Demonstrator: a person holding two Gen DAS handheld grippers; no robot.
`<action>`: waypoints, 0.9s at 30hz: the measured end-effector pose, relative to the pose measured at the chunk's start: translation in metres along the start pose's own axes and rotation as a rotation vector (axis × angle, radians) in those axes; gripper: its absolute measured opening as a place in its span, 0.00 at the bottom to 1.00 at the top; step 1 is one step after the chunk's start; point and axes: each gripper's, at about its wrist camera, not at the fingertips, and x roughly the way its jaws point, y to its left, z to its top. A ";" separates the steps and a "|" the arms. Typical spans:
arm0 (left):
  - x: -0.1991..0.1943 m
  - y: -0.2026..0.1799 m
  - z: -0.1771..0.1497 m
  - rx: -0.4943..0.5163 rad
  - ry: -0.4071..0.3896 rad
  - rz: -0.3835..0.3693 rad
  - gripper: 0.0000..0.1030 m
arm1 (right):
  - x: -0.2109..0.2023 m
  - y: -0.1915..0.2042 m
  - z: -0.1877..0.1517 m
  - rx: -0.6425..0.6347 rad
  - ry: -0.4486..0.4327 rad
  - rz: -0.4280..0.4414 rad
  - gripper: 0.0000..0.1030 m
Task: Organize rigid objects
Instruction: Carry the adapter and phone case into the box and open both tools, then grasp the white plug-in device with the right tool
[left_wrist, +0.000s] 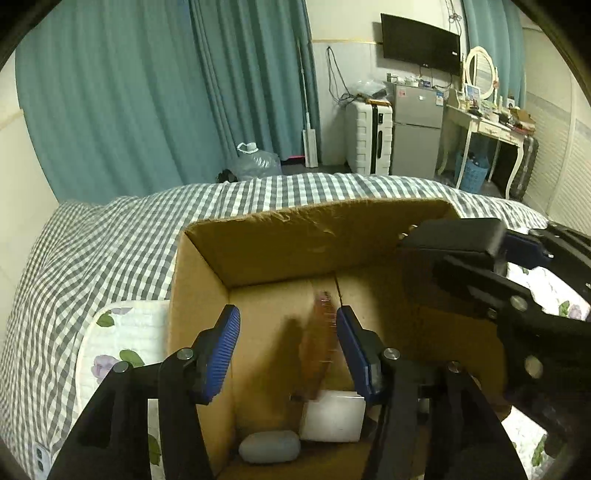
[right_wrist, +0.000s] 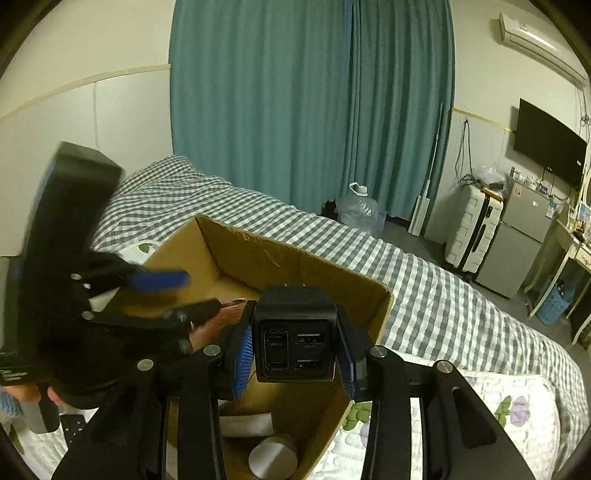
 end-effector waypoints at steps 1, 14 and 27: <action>-0.001 0.001 0.000 -0.002 -0.001 0.002 0.55 | 0.001 -0.001 0.001 0.007 -0.002 0.000 0.37; -0.037 0.023 -0.005 -0.097 -0.027 0.002 0.57 | 0.017 -0.001 -0.008 0.035 0.064 0.005 0.42; -0.105 0.052 -0.037 -0.144 -0.051 0.022 0.57 | -0.086 0.016 0.018 0.024 -0.024 -0.052 0.72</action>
